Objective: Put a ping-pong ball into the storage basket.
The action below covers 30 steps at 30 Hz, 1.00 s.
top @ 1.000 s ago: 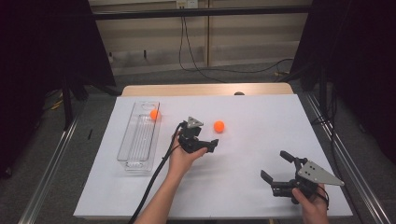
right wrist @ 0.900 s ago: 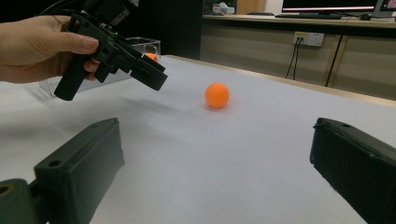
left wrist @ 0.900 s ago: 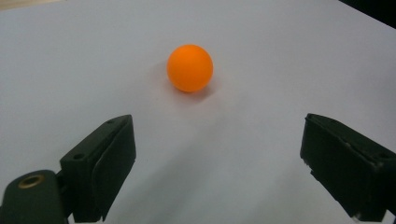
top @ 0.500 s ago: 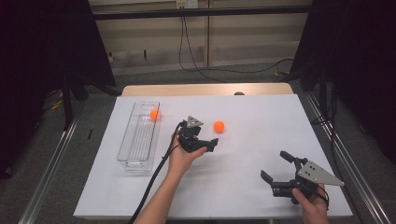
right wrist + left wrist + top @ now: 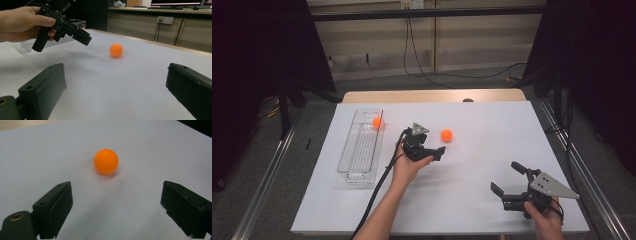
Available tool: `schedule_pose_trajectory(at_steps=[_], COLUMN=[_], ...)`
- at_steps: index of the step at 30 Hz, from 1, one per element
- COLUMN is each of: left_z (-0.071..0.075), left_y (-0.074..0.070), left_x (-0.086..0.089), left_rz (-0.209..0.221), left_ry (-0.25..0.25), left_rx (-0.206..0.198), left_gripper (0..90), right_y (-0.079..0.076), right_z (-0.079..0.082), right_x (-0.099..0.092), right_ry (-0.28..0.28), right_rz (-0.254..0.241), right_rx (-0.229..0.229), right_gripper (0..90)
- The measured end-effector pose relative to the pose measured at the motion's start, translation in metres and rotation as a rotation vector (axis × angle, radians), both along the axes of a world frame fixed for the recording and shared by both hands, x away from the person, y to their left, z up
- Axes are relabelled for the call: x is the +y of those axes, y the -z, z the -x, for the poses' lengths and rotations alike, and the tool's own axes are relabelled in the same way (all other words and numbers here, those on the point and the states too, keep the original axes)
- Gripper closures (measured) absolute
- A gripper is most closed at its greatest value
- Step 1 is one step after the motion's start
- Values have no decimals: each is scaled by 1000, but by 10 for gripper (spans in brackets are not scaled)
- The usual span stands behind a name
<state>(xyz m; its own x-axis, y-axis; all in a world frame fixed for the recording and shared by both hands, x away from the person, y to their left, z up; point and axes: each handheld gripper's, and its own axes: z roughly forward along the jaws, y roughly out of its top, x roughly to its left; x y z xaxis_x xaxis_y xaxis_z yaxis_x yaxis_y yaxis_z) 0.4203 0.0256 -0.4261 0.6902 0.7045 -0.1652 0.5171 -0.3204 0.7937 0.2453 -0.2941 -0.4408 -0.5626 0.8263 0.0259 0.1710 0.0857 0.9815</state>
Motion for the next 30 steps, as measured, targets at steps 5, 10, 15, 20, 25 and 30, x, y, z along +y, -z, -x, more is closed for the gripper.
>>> schedule_pose_trajectory(at_steps=[5, 10, 15, 20, 25, 30], left_z=[-3, -4, -7, -9, -12, -14], left_y=[0, -1, 1, 4, 6, 9], left_x=[-3, -7, -8, -9, -10, -12], left_rz=[-6, -9, -22, -29, -36, -31], left_ry=[-1, 8, 3, 3, 5, 0], left_rx=[-1, -2, 1, 0, -4, -6], left_gripper=[108, 108, 107, 108, 109, 109], right_y=[-1, 0, 0, 0, 0, 0], right_z=[2, 1, 0, -1, 0, 0], right_x=[-2, -2, -1, -1, -1, -1], right_ry=[8, 5, 2, 0, -1, 0], right_rz=[-11, -6, -8, -8, -7, -6], right_rx=[-3, -1, -2, -2, -3, -3], right_gripper=[22, 22, 22, 22, 22, 22])
